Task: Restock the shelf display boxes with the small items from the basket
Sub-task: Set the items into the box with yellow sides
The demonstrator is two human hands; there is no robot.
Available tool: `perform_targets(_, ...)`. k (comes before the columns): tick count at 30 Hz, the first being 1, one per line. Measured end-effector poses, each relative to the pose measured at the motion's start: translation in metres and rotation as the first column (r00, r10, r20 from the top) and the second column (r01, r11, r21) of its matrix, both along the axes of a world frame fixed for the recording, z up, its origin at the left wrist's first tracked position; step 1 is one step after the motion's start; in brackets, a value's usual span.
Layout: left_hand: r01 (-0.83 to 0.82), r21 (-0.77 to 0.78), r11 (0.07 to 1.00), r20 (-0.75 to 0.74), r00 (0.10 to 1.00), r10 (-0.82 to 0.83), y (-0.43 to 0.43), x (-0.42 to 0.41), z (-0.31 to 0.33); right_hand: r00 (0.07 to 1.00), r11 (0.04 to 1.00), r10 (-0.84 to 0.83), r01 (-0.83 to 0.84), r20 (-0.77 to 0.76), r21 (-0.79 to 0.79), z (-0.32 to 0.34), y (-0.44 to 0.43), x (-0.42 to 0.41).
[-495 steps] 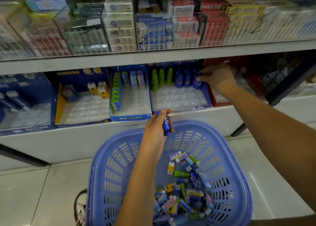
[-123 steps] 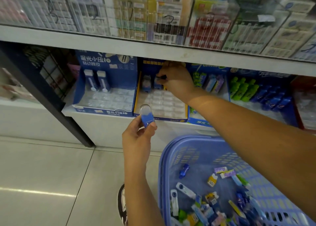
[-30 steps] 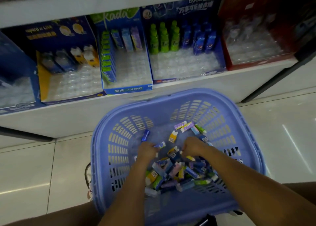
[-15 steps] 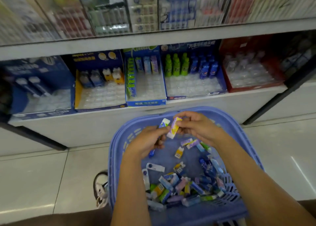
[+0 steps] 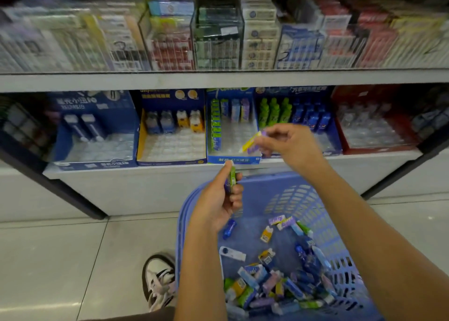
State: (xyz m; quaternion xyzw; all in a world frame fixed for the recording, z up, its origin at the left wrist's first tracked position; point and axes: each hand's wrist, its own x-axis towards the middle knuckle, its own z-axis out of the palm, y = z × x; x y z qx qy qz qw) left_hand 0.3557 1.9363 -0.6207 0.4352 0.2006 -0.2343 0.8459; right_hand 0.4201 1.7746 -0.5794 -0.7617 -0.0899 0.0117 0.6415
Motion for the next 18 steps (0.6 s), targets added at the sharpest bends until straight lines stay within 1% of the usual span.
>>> perform_targets(2,-0.036,-0.023,0.999,0.008,0.999,0.036,0.001,0.003,0.001,0.989,0.985,-0.123,0.133,0.086,-0.113,0.005,0.0,0.024)
perform_targets(4,-0.084,-0.066,0.994,0.037,0.996,0.087,0.002,0.006,0.002,0.963,0.931,-0.157,0.218,0.217,-0.293,0.01,0.002,0.048)
perform_targets(6,-0.114,-0.071,0.991,0.071,0.99,0.119,0.005,0.007,0.002,0.95,0.847,-0.089,0.231,0.3,-0.48,0.013,0.007,0.072)
perform_targets(8,-0.123,-0.029,0.992,0.093,0.988,0.125,0.006,0.008,0.002,0.965,0.734,-0.011,0.185,0.261,-0.654,0.013,0.013,0.095)
perform_targets(9,-0.125,0.002,0.992,0.101,0.987,0.124,0.007,0.009,0.0,0.974,0.683,0.013,0.156,0.226,-0.713,0.012,0.015,0.103)
perform_targets(10,-0.125,0.033,0.992,0.11,0.987,0.121,0.008,0.009,-0.001,0.98,0.655,0.026,0.132,0.196,-0.744,0.01,0.016,0.11)
perform_targets(11,-0.125,0.061,0.99,0.121,0.986,0.117,0.008,0.01,-0.002,0.984,0.65,0.034,0.113,0.178,-0.751,0.008,0.016,0.115)
perform_targets(15,-0.133,0.163,0.978,0.196,0.975,0.1,0.009,0.014,-0.004,0.984,0.675,0.094,0.048,0.15,-0.736,0.004,0.013,0.122)
perform_targets(18,-0.147,0.201,0.968,0.247,0.964,0.096,0.008,0.017,-0.005,0.989,0.645,0.133,-0.036,0.066,-0.763,0.007,0.01,0.132)
